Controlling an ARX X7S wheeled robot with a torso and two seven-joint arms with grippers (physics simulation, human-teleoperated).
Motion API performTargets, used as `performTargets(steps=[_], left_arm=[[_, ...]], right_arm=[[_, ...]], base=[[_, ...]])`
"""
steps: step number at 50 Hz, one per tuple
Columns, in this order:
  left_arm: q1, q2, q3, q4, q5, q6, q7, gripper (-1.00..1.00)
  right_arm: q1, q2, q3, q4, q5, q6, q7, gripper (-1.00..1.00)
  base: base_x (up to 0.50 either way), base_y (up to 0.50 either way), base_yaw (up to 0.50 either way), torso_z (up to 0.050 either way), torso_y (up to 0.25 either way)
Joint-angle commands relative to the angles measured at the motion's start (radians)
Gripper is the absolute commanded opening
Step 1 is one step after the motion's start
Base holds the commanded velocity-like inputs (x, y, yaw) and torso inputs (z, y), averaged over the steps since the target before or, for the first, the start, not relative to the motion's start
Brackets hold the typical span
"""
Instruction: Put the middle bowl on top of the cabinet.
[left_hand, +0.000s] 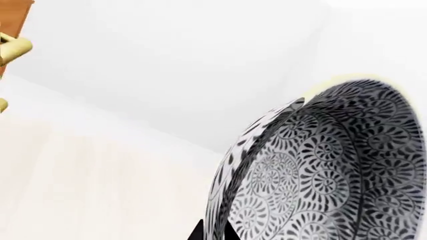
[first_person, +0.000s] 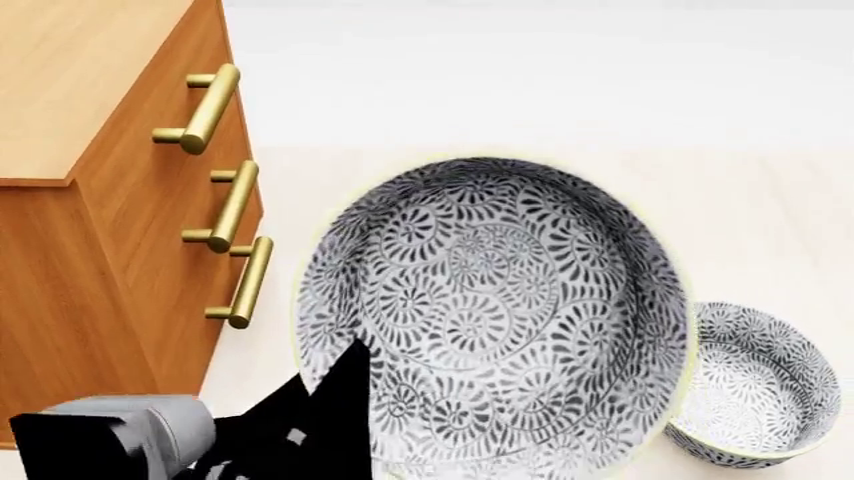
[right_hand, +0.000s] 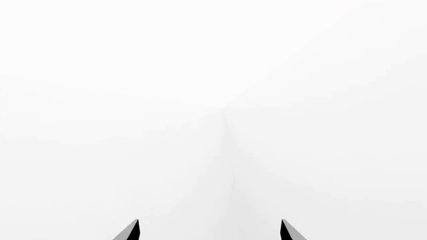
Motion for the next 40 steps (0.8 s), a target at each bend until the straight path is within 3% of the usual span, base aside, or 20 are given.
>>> performTargets(steps=[1,8,12,18,24,29,33,40], left_arm=[[-0.210,-0.098,-0.108,0.228,-0.154,-0.080,-0.131,-1.00],[-0.439,-0.152,-0.145,0.278,-0.285,-0.197,-0.280,-1.00],[-0.577,-0.152,-0.163,0.296,-0.450,-0.221,-0.409,-1.00],[-0.766,-0.155,-0.241,0.212,-0.797,-0.121,-0.544,-1.00],[-0.890,-0.175,-0.251,0.080,-0.971,-0.072,-0.626,-1.00],[-1.004,-0.241,-0.112,-0.002,-1.055,0.082,-0.628,-1.00],[-1.194,-0.335,0.135,-0.099,-1.132,0.261,-0.629,-1.00],[-1.381,-0.287,0.215,-0.340,-1.223,0.167,-0.601,-1.00]], right_arm=[[0.007,0.011,-0.040,0.010,-0.044,-0.007,0.032,1.00],[0.015,0.021,-0.068,-0.003,-0.074,0.010,0.059,1.00],[0.024,0.029,-0.095,-0.016,-0.103,0.034,0.077,1.00],[0.025,0.031,-0.131,-0.056,-0.140,0.070,0.097,1.00],[0.023,0.036,-0.147,-0.075,-0.156,0.088,0.118,1.00],[0.030,0.048,-0.159,-0.079,-0.165,0.103,0.133,1.00],[0.036,0.063,-0.166,-0.080,-0.166,0.114,0.146,1.00],[0.034,0.082,-0.156,-0.074,-0.153,0.110,0.164,1.00]], base=[[0.00,0.00,0.00,0.021,0.250],[0.00,0.00,0.00,0.014,0.150],[0.00,0.00,0.00,0.000,0.000],[0.00,0.00,0.00,0.000,0.000],[0.00,0.00,0.00,0.000,0.000],[0.00,0.00,0.00,0.000,0.000],[0.00,0.00,0.00,0.000,0.000],[0.00,0.00,0.00,0.000,0.000]])
